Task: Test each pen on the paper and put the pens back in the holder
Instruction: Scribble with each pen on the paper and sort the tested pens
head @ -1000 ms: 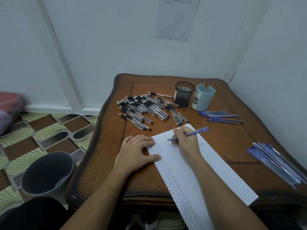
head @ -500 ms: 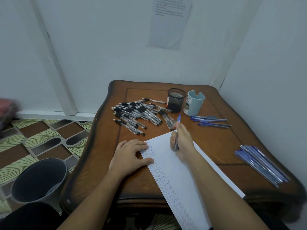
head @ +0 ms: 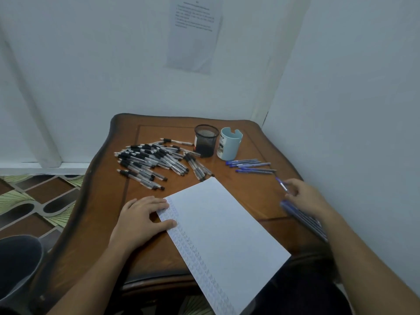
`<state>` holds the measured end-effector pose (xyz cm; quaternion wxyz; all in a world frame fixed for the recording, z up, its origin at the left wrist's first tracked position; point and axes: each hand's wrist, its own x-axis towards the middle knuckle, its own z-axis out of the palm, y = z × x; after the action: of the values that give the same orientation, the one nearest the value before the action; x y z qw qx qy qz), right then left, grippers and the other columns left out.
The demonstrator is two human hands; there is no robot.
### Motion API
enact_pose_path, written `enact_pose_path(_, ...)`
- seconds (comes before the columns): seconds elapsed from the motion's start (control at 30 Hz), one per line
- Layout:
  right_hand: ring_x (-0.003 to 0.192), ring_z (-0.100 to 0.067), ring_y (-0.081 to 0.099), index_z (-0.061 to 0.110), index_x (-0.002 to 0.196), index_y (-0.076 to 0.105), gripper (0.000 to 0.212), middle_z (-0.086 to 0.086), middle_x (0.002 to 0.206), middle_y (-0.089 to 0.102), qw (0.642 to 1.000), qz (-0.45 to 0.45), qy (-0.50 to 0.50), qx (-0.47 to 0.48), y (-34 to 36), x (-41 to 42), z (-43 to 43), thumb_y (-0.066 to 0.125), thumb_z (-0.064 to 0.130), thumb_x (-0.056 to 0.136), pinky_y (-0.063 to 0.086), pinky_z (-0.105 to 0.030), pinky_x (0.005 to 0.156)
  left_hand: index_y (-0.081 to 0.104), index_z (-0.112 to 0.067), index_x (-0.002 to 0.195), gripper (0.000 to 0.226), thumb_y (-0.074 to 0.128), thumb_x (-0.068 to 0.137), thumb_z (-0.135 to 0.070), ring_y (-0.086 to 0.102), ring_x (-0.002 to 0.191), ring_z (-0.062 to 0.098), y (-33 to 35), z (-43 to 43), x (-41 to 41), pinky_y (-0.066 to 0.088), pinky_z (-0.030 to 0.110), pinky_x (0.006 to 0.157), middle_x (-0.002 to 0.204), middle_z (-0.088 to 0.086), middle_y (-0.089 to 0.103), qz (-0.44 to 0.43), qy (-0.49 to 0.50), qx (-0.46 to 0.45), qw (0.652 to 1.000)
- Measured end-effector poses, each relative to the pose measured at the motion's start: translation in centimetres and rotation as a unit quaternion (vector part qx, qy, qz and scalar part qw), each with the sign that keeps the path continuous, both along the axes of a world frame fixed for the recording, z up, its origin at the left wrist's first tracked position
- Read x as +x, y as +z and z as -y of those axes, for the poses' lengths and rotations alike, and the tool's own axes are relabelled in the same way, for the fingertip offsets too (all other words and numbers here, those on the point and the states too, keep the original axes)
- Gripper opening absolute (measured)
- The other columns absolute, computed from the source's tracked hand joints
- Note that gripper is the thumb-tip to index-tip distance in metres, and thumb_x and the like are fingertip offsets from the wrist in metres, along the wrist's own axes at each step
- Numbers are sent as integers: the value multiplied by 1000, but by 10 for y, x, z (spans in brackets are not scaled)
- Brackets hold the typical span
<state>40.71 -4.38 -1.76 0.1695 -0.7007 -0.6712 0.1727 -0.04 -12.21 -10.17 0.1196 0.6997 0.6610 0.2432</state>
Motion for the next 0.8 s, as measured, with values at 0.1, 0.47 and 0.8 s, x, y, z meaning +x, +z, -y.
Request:
enact_pose_path(0.1, 77, -6, 54, 16, 122, 67, 29, -4, 104, 68, 999, 20, -16, -29, -1, 23, 8, 65, 14, 94, 39, -22, 66, 64, -41, 118, 104, 22, 46, -104, 39, 131, 0, 0, 0, 1, 18, 38, 114, 131, -24, 54, 5, -1, 8, 1000)
enact_pose_path(0.47, 92, -24, 57, 10, 127, 63, 35, -14, 114, 60, 996, 53, -31, 65, -22, 12, -22, 59, 9, 92, 47, -34, 84, 66, -42, 115, 96, 30, 48, -102, 41, 127, -3, -4, -2, 2, 19, 39, 113, 127, -26, 56, 17, 2, 21, 1000)
enact_pose_path(0.8, 140, -36, 31, 40, 140, 52, 40, -14, 154, 34, 993, 118, 23, -13, -46, -80, -99, 39, 23, 107, 31, -49, 116, 64, -44, 116, 89, 32, 53, -98, 38, 124, -7, -2, -3, 0, 19, 36, 112, 125, -31, 51, 0, -4, 13, 1000)
